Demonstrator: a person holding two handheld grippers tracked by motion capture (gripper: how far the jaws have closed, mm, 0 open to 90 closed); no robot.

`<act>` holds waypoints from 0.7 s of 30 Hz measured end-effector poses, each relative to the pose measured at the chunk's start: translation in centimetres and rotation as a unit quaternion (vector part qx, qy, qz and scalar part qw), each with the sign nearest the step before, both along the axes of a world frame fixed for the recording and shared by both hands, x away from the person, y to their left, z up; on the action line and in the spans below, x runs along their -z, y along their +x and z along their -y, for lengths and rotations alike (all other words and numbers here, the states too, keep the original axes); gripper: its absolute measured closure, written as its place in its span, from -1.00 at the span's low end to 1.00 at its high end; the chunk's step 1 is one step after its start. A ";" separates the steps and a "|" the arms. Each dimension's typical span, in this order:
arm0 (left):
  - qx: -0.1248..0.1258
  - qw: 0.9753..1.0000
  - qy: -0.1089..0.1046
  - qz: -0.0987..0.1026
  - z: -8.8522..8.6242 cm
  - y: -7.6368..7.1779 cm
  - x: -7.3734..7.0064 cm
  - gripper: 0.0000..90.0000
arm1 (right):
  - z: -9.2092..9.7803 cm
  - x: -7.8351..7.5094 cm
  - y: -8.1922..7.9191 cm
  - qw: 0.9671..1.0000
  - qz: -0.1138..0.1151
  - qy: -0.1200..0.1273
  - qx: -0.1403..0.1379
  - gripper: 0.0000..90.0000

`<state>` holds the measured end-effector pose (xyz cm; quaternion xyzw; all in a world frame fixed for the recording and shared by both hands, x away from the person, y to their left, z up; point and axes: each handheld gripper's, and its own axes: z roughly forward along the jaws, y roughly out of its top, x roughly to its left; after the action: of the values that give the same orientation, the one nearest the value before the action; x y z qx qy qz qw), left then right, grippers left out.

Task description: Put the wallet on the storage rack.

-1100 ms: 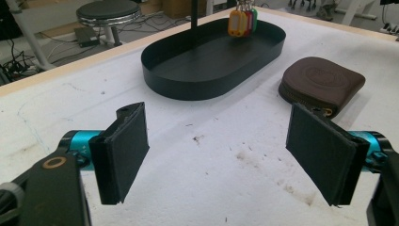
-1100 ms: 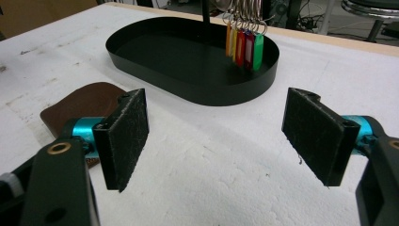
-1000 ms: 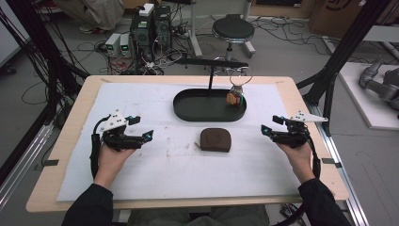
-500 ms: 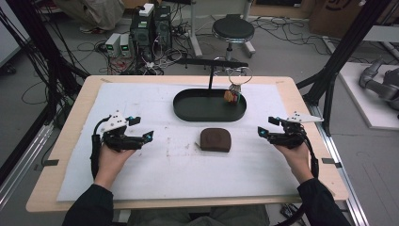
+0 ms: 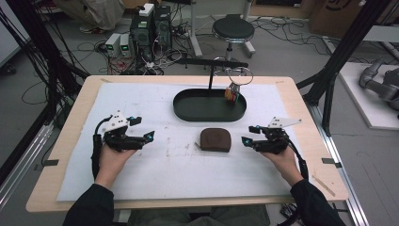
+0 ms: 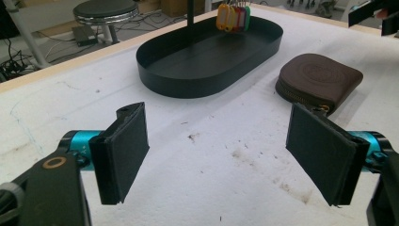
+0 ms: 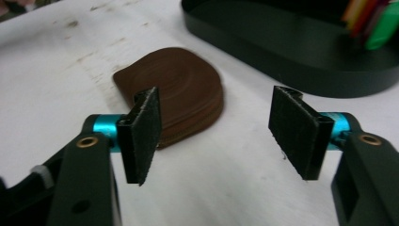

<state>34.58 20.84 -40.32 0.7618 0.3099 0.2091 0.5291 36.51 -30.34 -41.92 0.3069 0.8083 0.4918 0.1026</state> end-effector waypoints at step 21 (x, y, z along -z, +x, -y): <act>0.008 1.000 0.000 -0.001 0.4 -0.1 0.0 -0.53 | -5.1 2.1 -0.2 0.997 0.001 -0.070 -0.028 0.03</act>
<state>34.44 20.47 -40.33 0.7644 0.3045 0.2044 0.5303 36.26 -25.28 -44.00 0.2759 0.8487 0.4372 0.1112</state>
